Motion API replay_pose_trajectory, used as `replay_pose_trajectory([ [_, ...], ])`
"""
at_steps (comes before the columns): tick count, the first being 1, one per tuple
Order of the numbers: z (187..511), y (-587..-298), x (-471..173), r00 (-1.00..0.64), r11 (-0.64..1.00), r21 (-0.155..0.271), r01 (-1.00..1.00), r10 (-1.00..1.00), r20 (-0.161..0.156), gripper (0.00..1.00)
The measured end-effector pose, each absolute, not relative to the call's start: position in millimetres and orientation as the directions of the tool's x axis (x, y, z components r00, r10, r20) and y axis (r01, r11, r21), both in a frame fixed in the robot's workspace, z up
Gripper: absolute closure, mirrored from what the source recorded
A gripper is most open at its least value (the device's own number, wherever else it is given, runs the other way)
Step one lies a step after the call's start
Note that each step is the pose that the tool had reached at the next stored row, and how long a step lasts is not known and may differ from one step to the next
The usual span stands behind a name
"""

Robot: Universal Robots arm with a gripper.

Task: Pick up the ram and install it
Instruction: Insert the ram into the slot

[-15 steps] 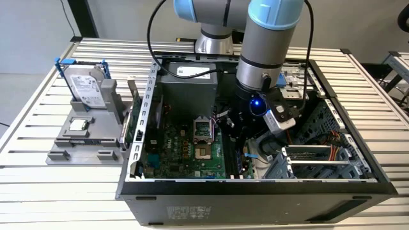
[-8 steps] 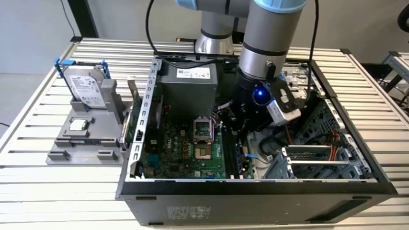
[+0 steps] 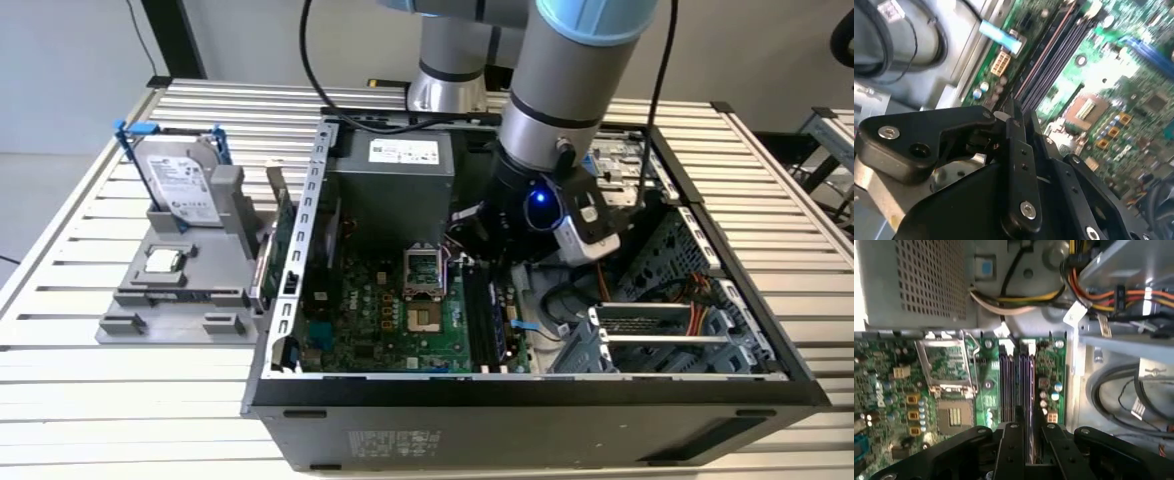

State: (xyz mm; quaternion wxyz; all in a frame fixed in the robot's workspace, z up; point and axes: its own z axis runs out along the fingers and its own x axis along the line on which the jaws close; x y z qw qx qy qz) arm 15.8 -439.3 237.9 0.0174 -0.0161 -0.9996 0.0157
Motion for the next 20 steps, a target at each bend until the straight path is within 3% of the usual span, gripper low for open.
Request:
replay_pose_trajectory([
  [2,239,-439,16,-0.999,0.999,-0.004,0.032,0.032,0.038,0.00],
  [5,239,-439,16,-0.999,0.999,-0.003,0.032,0.032,0.038,0.00],
  [6,239,-439,16,-0.999,0.999,-0.003,0.032,0.032,0.038,1.00],
  [20,259,-439,16,-0.999,0.999,-0.002,0.033,0.033,0.039,1.00],
])
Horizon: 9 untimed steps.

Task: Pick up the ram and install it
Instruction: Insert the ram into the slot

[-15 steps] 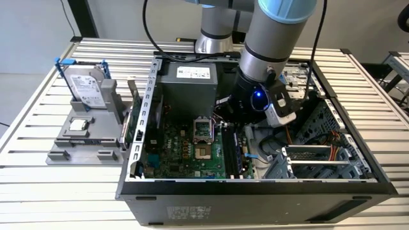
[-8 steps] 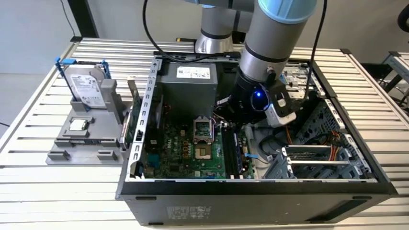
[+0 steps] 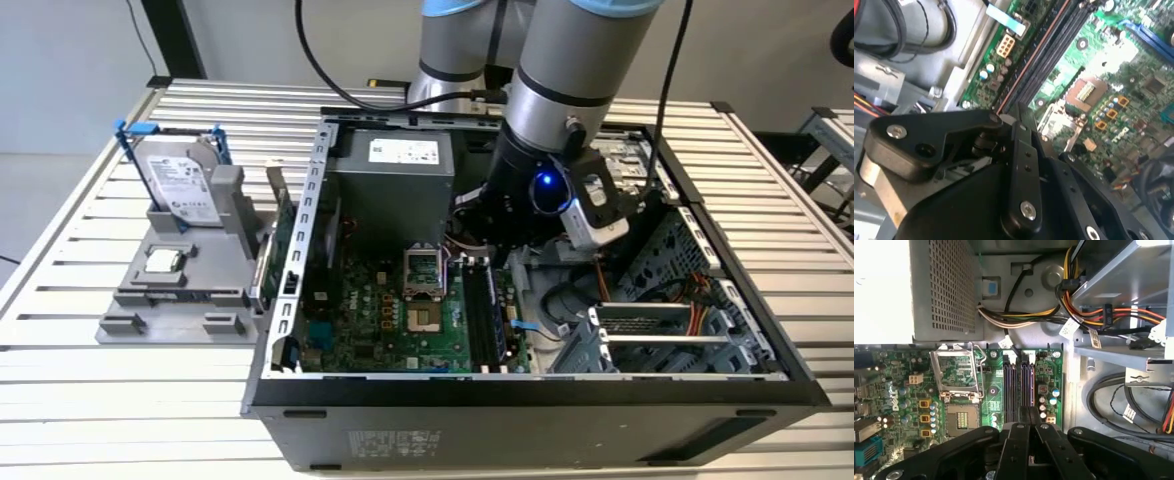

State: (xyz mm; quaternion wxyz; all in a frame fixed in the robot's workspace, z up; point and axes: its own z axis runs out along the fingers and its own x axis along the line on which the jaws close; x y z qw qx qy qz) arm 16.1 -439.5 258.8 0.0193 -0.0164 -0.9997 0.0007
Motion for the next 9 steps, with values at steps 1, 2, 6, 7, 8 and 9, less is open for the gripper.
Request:
replay_pose_trajectory([
  [1,258.8,-439.5,16.1,-0.999,0.999,-0.002,0.033,0.033,0.039,1.00],
  [2,258.8,-439.5,16.1,-0.999,0.999,-0.002,0.033,0.033,0.039,1.00],
  [6,258.8,-439.5,16.1,-0.999,0.999,-0.002,0.033,0.033,0.039,1.00],
  [7,258.8,-439.5,16.1,-0.999,0.999,-0.002,0.033,0.033,0.039,1.00],
  [8,258.8,-439.5,16.1,-0.999,0.999,-0.002,0.033,0.033,0.038,1.00],
  [9,258.9,-439.5,16.1,-0.999,0.999,-0.002,0.033,0.033,0.038,1.00],
])
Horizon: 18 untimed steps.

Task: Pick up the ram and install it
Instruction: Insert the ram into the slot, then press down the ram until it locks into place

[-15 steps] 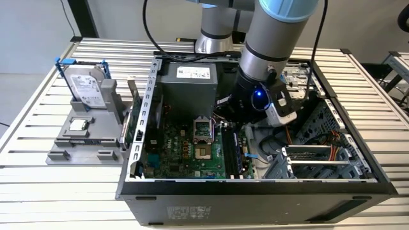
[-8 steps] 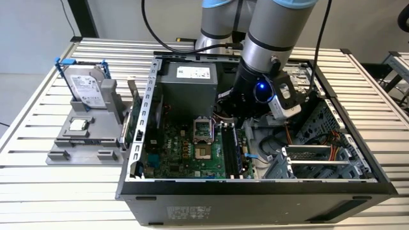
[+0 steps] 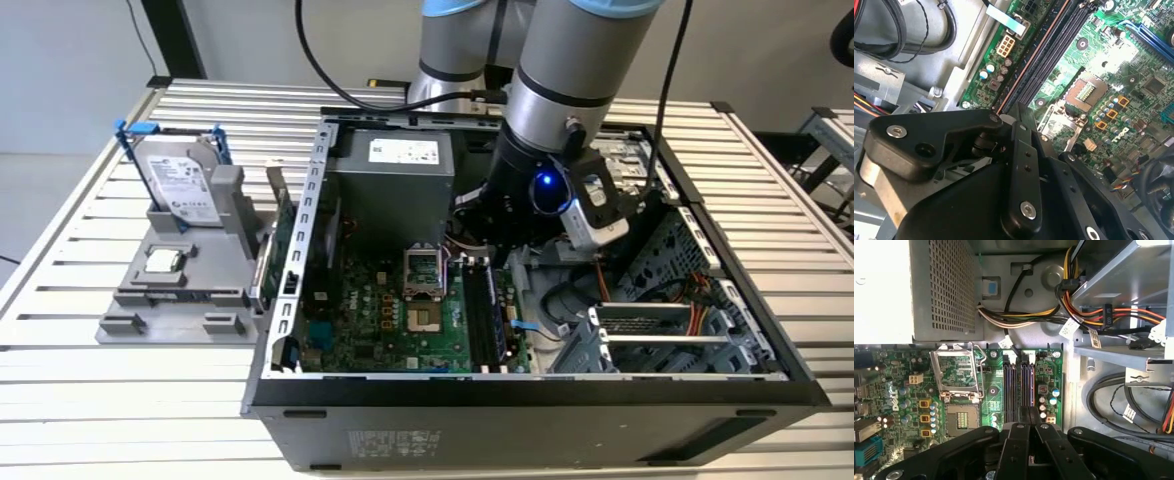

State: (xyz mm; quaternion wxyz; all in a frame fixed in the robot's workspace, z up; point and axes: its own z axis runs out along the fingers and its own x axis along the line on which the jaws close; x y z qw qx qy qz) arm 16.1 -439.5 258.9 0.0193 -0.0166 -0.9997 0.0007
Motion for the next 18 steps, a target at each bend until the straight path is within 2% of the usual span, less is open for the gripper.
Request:
replay_pose_trajectory([
  [12,258.9,-439.5,16.1,-0.999,1.000,-0.002,0.030,0.030,0.038,1.00],
  [18,258.9,-439.5,16.1,-0.998,0.998,-0.002,-0.056,-0.056,0.038,1.00],
])
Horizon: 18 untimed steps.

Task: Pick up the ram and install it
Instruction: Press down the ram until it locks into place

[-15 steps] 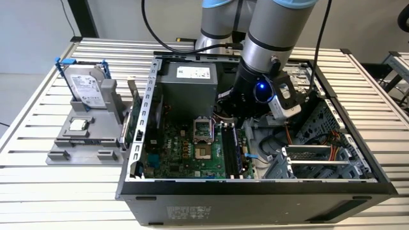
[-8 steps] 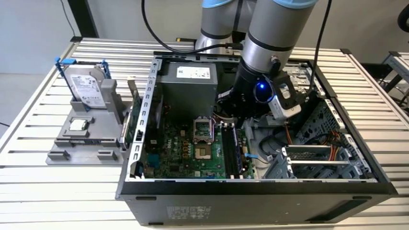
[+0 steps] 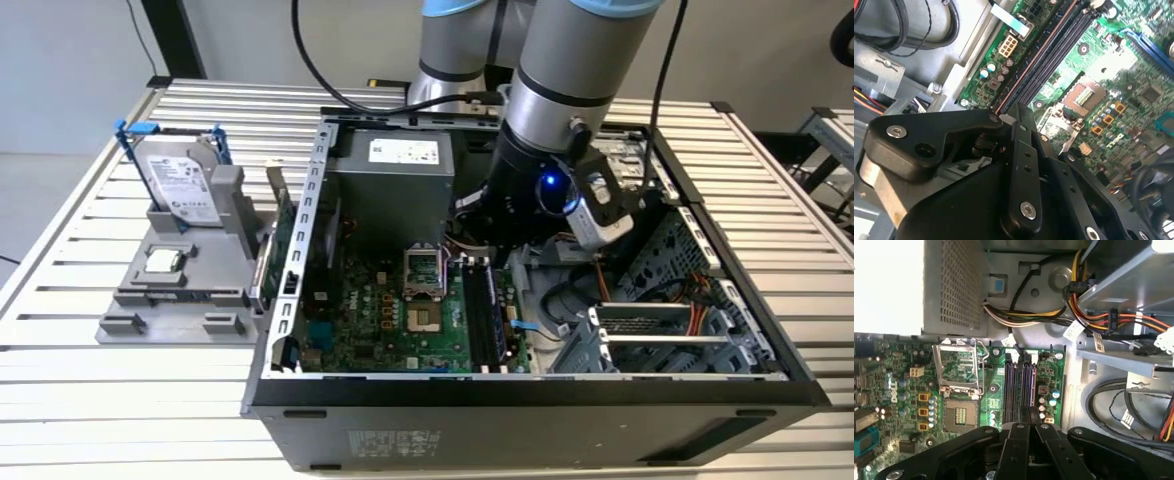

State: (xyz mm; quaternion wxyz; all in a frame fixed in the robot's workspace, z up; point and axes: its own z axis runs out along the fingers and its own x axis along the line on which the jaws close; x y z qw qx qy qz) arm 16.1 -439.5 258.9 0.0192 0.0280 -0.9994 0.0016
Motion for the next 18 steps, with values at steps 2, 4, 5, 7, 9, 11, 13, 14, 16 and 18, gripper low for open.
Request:
replay_pose_trajectory([
  [2,258.8,-439.5,16.1,-0.995,0.996,-0.002,-0.092,-0.092,0.038,1.00],
  [4,258.9,-439.5,16.1,-0.992,0.993,-0.001,-0.121,-0.121,0.038,1.00],
  [5,258.8,-439.5,16.1,-0.990,0.991,0.000,-0.136,-0.136,0.038,1.00],
  [7,258.8,-439.4,16.2,-0.986,0.987,0.001,-0.160,-0.160,0.038,1.00],
  [9,258.9,-439.5,16.2,-0.982,0.982,0.003,-0.187,-0.187,0.038,1.00],
  [11,258.9,-439.5,16.3,-0.976,0.977,0.003,-0.214,-0.214,0.038,1.00],
  [13,258.9,-439.5,16.4,-0.970,0.971,0.004,-0.239,-0.239,0.038,1.00],
  [14,258.9,-439.5,16.5,-0.967,0.968,0.004,-0.252,-0.252,0.037,1.00],
  [16,258.9,-439.5,16.6,-0.960,0.960,0.005,-0.278,-0.278,0.037,1.00],
  [18,258.9,-439.4,16.7,-0.952,0.953,0.008,-0.303,-0.303,0.036,1.00],
])
